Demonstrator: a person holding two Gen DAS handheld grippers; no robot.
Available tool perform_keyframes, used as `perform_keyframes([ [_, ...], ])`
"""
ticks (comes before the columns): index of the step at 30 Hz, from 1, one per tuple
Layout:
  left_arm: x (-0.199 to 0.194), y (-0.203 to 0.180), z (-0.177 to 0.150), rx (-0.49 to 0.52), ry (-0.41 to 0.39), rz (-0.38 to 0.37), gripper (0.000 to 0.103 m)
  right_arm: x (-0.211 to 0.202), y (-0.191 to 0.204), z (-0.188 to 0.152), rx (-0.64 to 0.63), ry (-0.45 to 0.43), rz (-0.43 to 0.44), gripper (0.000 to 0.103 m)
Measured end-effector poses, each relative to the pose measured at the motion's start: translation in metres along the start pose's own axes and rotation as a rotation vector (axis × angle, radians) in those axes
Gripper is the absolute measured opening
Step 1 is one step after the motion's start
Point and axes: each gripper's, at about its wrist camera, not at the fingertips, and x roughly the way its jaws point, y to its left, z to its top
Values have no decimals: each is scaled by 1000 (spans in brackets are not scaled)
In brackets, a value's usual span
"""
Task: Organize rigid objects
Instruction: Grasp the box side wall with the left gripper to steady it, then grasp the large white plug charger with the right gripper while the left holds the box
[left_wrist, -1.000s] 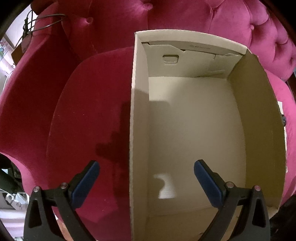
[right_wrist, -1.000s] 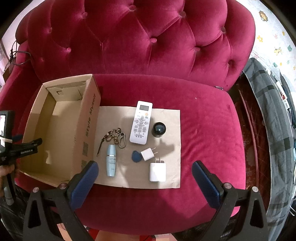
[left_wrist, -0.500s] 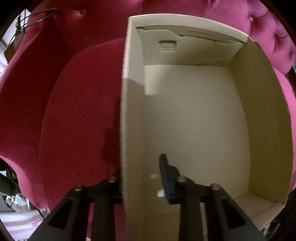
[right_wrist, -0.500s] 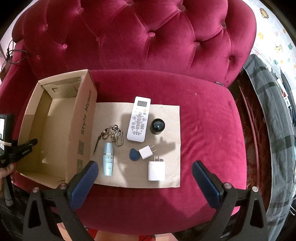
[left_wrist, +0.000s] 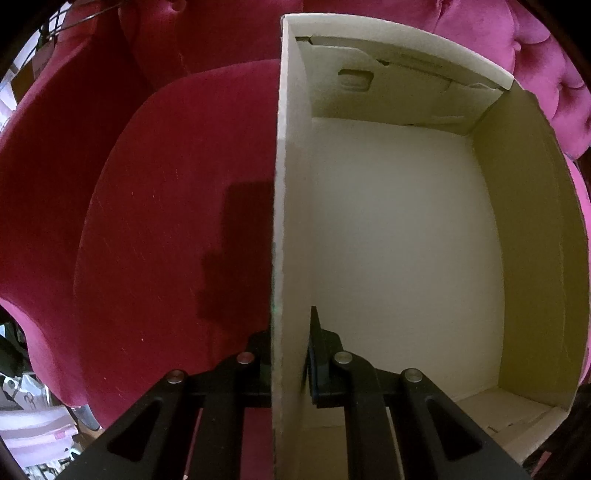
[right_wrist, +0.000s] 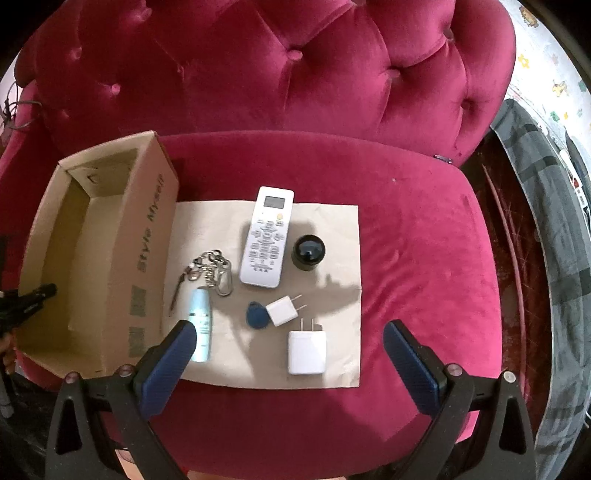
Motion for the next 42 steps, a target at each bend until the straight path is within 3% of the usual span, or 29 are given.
perform_keyframes([
  [23,2,-2,-1,4,-8,12,12,122,-31,-37,3,140,32,99],
  [27,3,-2,-2,3,-8,9,12,134,-35,-42,10,165,40,89],
  [33,4,-4,-1,8,-1,14,12,148,-46,-46,57,216,104,56],
  [34,5,-4,-1,9,0,15,12,149,-48,-46,64,219,113,47],
  [42,10,-6,2,6,15,16,11,153,-50,-51,67,219,117,45],
])
